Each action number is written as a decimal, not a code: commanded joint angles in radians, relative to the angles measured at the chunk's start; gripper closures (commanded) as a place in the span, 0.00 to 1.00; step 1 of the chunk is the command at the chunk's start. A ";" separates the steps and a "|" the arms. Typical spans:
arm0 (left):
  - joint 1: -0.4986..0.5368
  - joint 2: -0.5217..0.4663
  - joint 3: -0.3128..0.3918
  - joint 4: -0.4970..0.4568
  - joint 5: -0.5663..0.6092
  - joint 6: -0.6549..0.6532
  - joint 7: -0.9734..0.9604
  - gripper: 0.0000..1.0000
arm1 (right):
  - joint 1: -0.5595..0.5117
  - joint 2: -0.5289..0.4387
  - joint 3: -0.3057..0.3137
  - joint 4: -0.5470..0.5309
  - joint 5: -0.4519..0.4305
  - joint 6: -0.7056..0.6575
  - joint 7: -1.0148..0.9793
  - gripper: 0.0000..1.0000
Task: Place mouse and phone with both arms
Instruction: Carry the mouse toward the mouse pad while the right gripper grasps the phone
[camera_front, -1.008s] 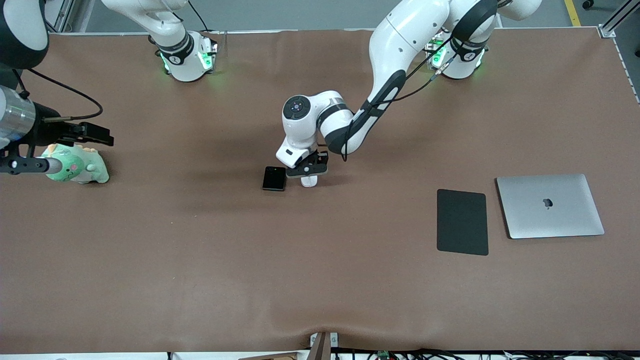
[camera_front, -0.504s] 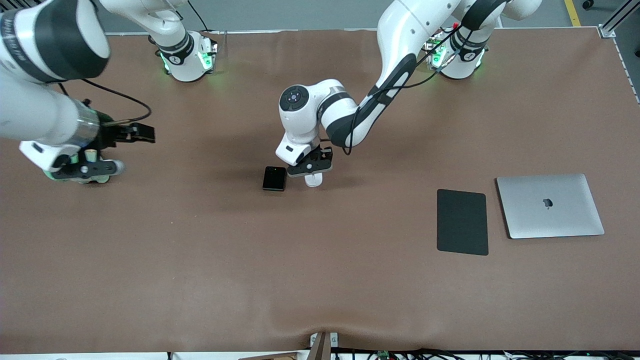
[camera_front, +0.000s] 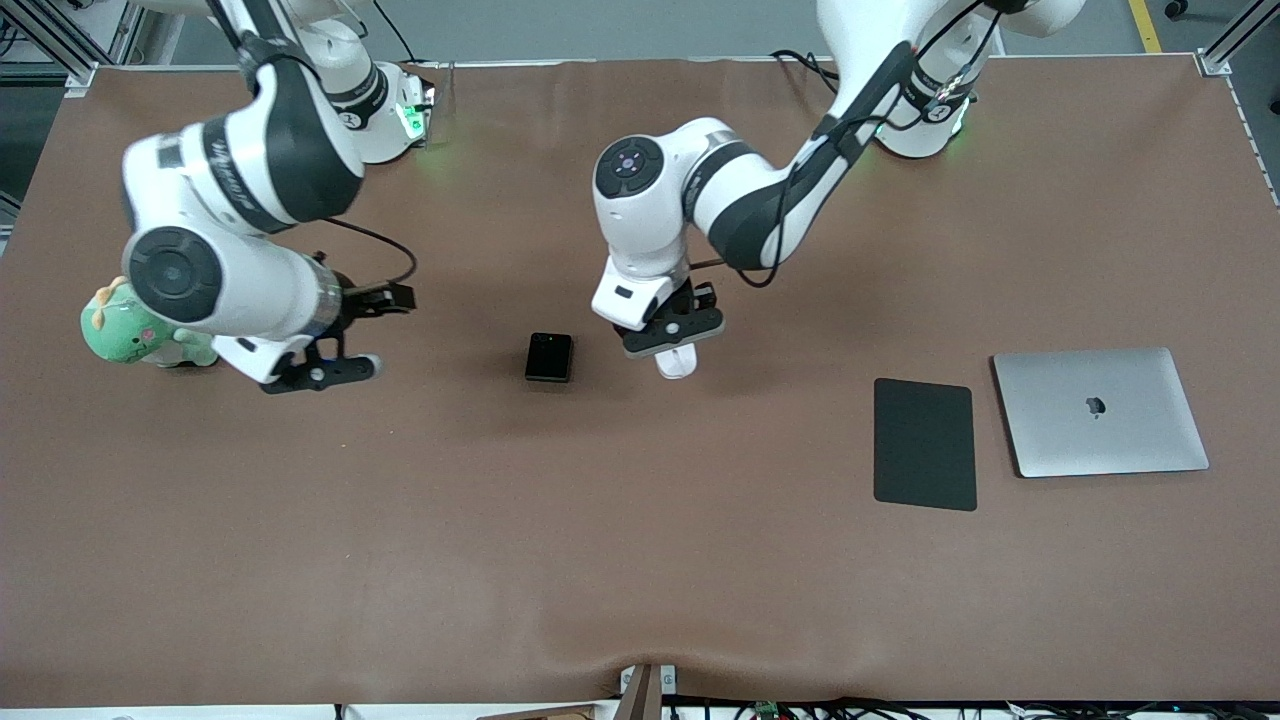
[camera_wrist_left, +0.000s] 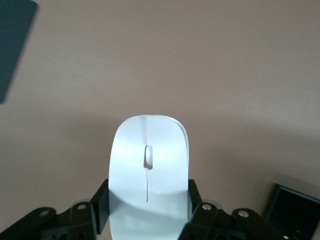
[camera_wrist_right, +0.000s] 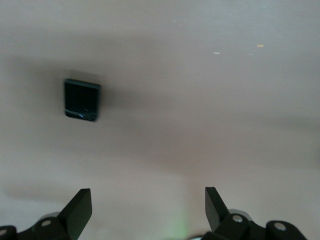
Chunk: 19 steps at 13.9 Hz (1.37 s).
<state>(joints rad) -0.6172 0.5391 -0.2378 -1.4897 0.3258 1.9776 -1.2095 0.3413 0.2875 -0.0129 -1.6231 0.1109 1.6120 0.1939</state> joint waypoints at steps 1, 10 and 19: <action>0.068 -0.117 -0.008 -0.115 -0.039 -0.028 0.085 0.90 | 0.074 0.036 -0.007 -0.047 0.023 0.097 0.105 0.00; 0.321 -0.245 -0.008 -0.199 -0.129 -0.071 0.462 0.90 | 0.200 0.196 -0.007 -0.079 0.023 0.375 0.139 0.00; 0.475 -0.257 -0.006 -0.234 -0.132 -0.069 0.741 0.92 | 0.252 0.263 -0.007 -0.207 0.023 0.678 0.355 0.00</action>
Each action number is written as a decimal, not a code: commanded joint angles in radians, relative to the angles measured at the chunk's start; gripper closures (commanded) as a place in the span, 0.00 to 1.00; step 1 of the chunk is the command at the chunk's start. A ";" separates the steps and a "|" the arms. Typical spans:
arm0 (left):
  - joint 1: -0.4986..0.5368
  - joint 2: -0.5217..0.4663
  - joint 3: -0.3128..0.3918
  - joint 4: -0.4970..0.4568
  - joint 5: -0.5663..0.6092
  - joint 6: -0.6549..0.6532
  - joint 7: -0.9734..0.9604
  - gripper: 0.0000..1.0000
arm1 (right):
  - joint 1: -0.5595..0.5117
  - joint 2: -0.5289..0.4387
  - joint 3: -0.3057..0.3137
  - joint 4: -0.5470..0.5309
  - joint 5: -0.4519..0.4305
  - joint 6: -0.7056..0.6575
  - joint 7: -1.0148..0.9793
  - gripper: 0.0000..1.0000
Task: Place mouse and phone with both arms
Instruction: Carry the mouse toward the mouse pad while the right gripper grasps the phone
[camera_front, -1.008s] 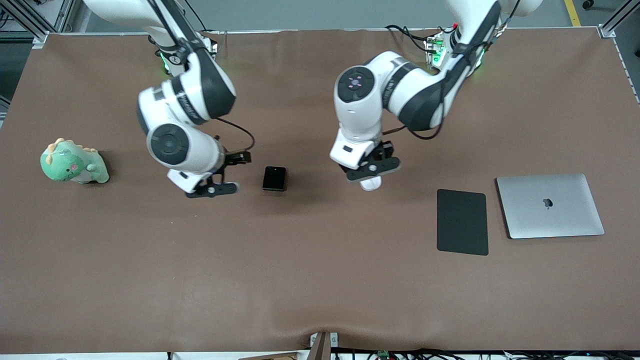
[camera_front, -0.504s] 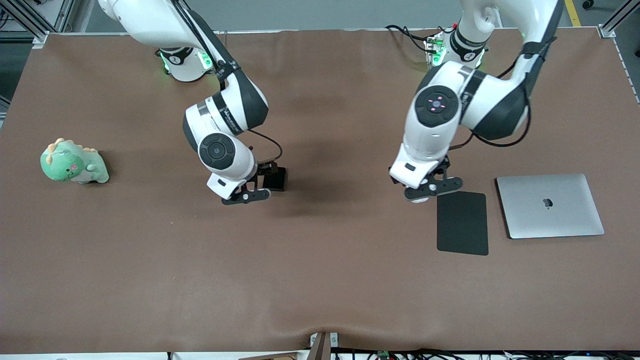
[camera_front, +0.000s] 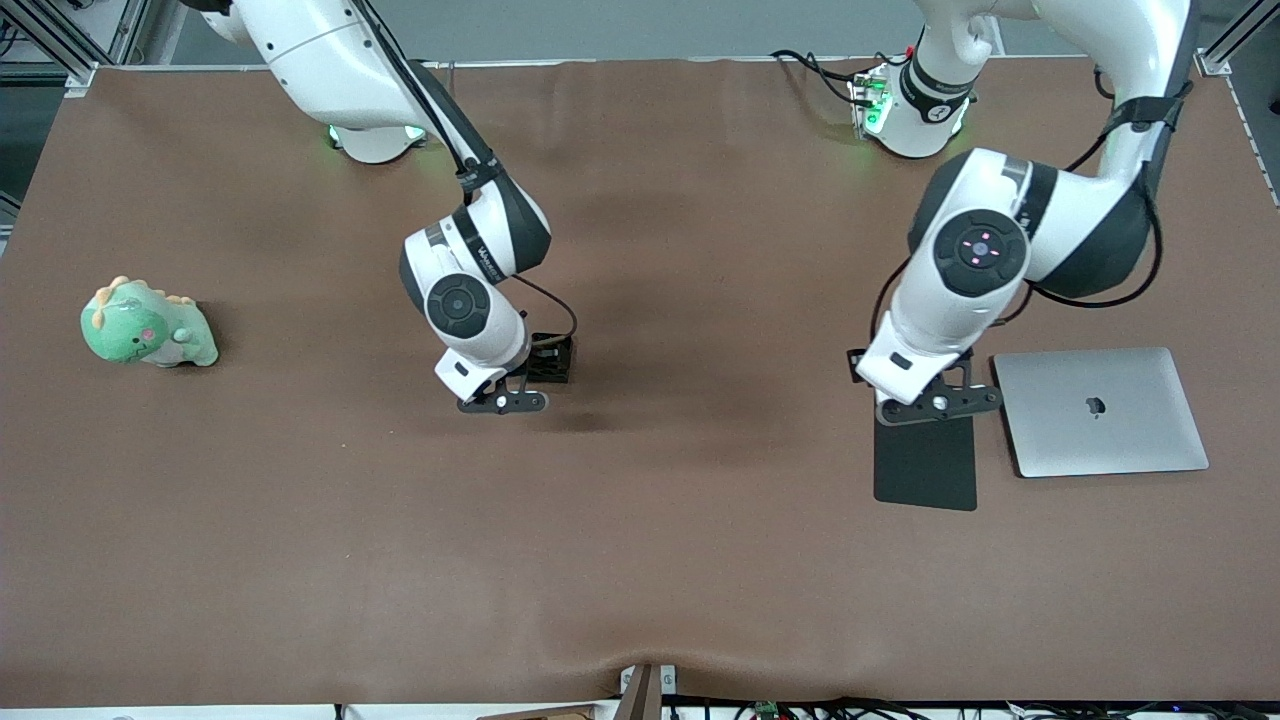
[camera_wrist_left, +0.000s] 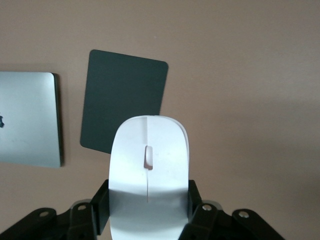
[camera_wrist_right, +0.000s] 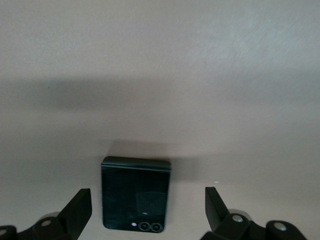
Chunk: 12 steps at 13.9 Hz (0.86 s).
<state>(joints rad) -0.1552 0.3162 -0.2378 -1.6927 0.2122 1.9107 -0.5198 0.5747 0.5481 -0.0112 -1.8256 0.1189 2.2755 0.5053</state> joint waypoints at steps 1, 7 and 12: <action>0.032 -0.029 -0.006 -0.031 -0.019 -0.002 0.073 0.93 | 0.017 0.004 -0.009 -0.007 0.016 0.013 0.045 0.00; 0.147 0.046 -0.006 -0.038 -0.036 0.045 0.289 0.98 | 0.046 0.019 -0.007 -0.054 0.018 0.084 0.101 0.00; 0.174 0.145 -0.005 -0.053 -0.036 0.183 0.311 1.00 | 0.069 0.038 -0.007 -0.058 0.016 0.119 0.131 0.00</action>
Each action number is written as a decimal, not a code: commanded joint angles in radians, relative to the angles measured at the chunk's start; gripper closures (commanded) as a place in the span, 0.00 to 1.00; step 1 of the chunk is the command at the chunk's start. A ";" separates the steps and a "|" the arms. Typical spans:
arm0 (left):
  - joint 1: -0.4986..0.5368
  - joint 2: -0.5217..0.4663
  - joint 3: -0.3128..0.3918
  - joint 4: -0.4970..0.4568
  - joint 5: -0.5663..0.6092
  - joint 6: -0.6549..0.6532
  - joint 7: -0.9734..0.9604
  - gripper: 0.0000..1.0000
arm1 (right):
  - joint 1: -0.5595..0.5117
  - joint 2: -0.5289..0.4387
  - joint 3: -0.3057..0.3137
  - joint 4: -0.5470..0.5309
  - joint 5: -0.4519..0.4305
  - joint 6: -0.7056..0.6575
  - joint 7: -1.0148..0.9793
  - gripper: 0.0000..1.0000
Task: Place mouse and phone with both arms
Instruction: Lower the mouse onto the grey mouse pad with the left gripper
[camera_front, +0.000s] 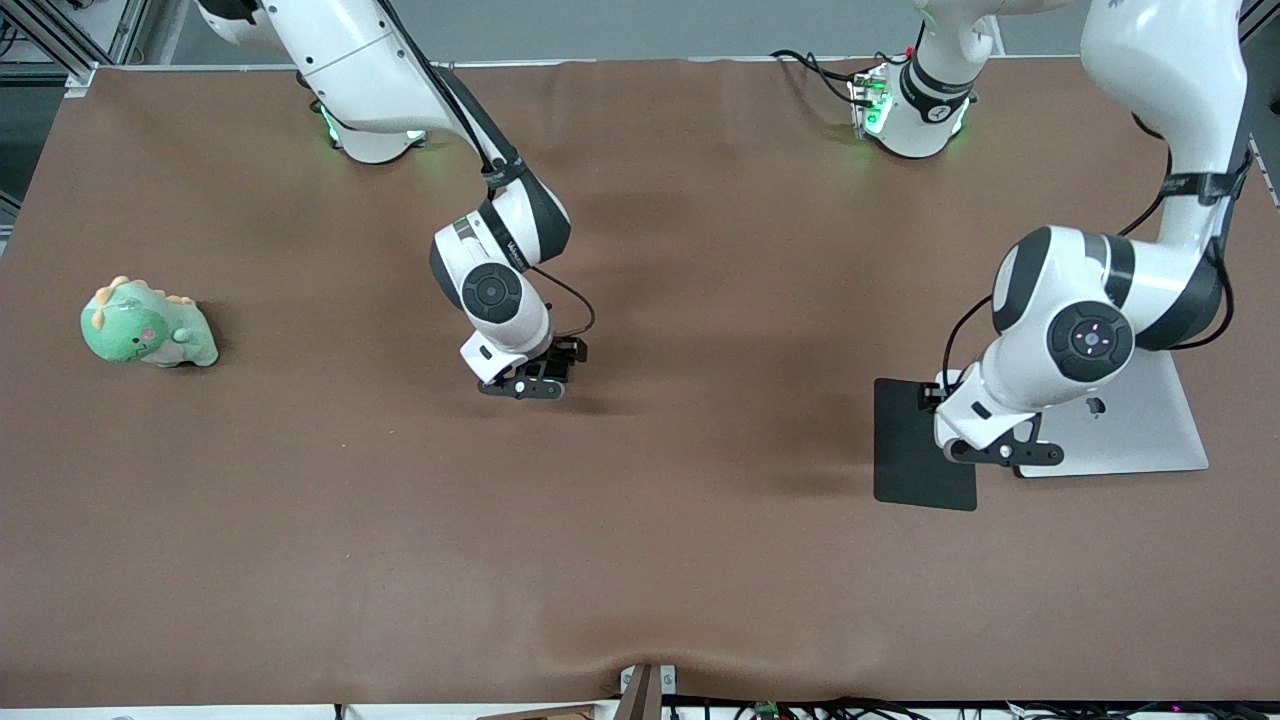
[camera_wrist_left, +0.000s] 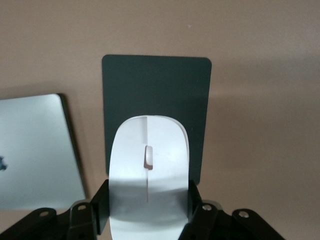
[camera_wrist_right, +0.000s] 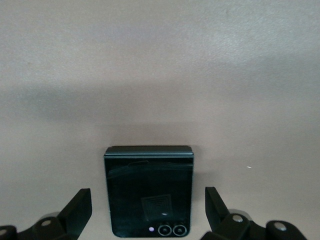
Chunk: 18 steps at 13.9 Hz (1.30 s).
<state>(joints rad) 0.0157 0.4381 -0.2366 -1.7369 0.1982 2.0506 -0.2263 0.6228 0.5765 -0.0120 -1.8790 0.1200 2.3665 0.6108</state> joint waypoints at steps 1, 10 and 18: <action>0.003 0.045 -0.006 -0.018 -0.020 0.078 0.018 1.00 | 0.023 0.011 -0.008 -0.009 0.015 0.033 0.026 0.00; 0.049 0.108 -0.004 -0.127 -0.002 0.356 0.019 1.00 | 0.024 0.010 -0.009 -0.052 0.007 0.097 0.017 0.00; 0.078 0.148 0.000 -0.139 0.000 0.379 0.059 1.00 | -0.023 -0.044 -0.014 -0.029 0.003 -0.090 0.000 1.00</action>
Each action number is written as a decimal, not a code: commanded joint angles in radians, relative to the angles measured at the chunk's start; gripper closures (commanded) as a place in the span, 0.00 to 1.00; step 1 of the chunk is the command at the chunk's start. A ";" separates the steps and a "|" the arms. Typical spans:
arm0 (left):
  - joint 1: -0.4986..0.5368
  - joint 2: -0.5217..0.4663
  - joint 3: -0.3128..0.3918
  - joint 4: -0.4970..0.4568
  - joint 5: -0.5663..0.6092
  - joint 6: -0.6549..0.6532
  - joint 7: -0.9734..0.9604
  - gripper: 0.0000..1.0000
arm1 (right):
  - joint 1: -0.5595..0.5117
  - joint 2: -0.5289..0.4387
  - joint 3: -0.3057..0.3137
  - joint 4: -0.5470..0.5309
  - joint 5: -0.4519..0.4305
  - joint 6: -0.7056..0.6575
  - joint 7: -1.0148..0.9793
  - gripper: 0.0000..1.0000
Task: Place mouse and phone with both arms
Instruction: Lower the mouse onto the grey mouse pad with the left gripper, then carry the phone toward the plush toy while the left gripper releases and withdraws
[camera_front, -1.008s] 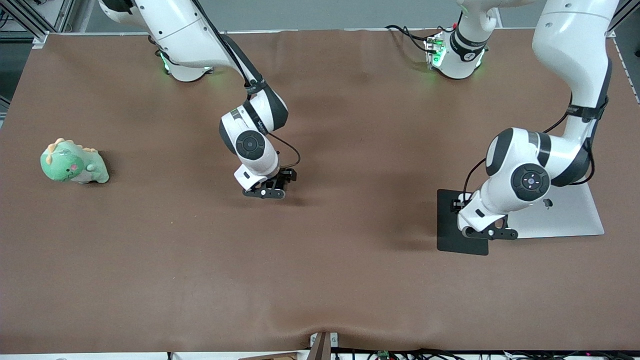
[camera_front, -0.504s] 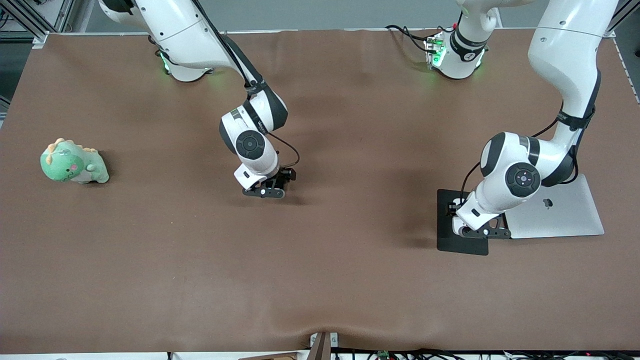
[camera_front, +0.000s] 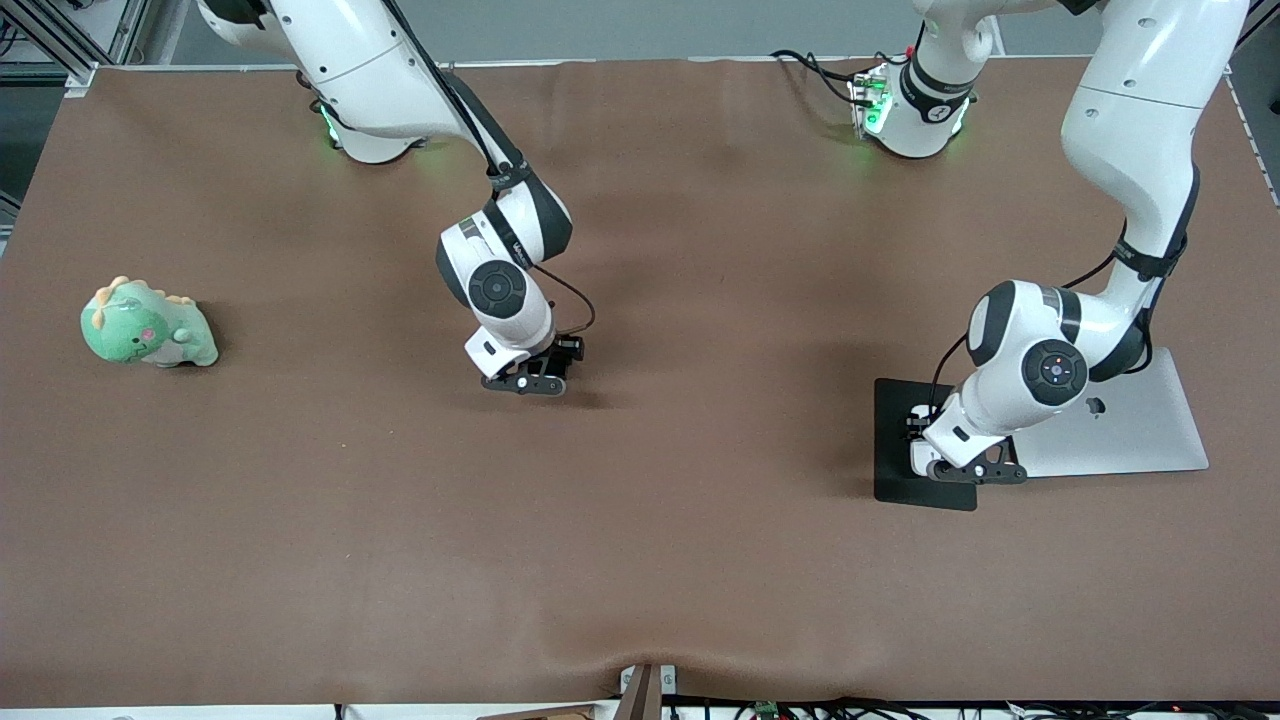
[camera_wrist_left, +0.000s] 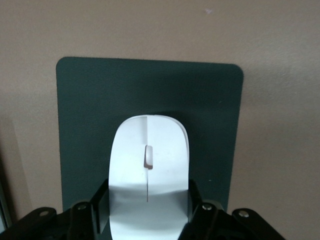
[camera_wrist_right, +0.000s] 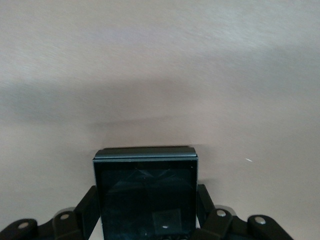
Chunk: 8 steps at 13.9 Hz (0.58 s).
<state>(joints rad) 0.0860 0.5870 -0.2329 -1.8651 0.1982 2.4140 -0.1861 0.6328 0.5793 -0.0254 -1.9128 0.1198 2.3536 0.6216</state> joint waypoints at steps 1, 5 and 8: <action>0.008 -0.001 -0.003 -0.009 0.001 0.016 0.029 1.00 | -0.053 -0.059 0.001 0.005 0.003 -0.095 -0.026 1.00; 0.017 0.026 0.000 0.004 0.001 0.051 0.039 0.98 | -0.168 -0.114 -0.001 -0.021 0.003 -0.192 -0.135 1.00; 0.018 0.056 0.001 0.012 0.000 0.088 0.039 0.89 | -0.238 -0.145 -0.005 -0.070 -0.008 -0.182 -0.215 1.00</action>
<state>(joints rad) 0.0950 0.6199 -0.2294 -1.8656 0.1982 2.4731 -0.1740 0.4410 0.4867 -0.0415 -1.9211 0.1177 2.1658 0.4575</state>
